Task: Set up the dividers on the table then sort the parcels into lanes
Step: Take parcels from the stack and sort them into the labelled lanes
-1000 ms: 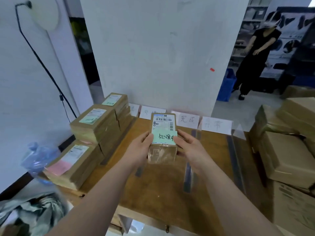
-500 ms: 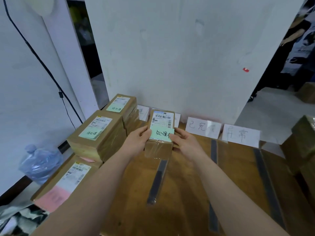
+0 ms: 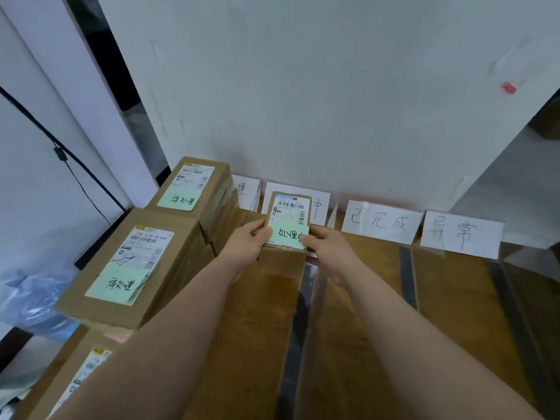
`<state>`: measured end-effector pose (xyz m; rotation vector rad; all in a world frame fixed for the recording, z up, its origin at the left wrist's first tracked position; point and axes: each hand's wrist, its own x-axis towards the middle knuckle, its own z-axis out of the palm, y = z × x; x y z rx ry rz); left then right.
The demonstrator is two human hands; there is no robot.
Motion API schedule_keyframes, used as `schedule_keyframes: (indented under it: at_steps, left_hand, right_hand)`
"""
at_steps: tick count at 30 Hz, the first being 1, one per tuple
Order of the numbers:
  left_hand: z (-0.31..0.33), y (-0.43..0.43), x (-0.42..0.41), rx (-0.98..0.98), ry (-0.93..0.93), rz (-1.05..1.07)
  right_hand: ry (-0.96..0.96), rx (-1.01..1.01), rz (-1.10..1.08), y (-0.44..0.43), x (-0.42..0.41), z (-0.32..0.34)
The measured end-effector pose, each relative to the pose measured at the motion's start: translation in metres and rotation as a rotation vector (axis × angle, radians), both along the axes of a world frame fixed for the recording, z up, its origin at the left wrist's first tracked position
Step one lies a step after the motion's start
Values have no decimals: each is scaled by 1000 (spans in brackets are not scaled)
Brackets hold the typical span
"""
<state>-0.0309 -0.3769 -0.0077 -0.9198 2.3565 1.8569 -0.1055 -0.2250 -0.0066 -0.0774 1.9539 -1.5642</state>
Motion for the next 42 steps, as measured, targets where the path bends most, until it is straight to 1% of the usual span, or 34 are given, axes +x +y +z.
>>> schedule_keyframes:
  at_steps: [5, 10, 14, 23, 26, 31, 37, 40, 42]
  left_hand:
    - [-30, -16, -35, 14, -70, -81]
    - [-50, -22, -57, 47, -108, -91]
    - [-64, -27, -68, 64, -120, -85]
    - [-73, -32, -77, 8, -117, -78]
    - [-70, -30, -77, -72, -121, -88]
    - [-49, -27, -75, -278, -92, -126]
    - [-16, -15, -54, -546, 34, -265]
    - [10, -2, -34, -704, 56, -335]
    - [27, 12, -18, -773, 92, -378]
  right_hand:
    - [14, 92, -53, -18, -24, -28]
    - [-2, 143, -98, -30, -39, -47]
    - [32, 205, -81, -36, -47, -62]
    - [37, 211, -113, -47, -56, -71]
    - [70, 261, -106, -48, -54, -69]
    - [244, 384, -65, -46, -47, -53]
    - [503, 568, 12, -23, -19, -3]
    - [621, 645, 38, -2, 5, 22]
    - [680, 701, 37, 16, 22, 34]
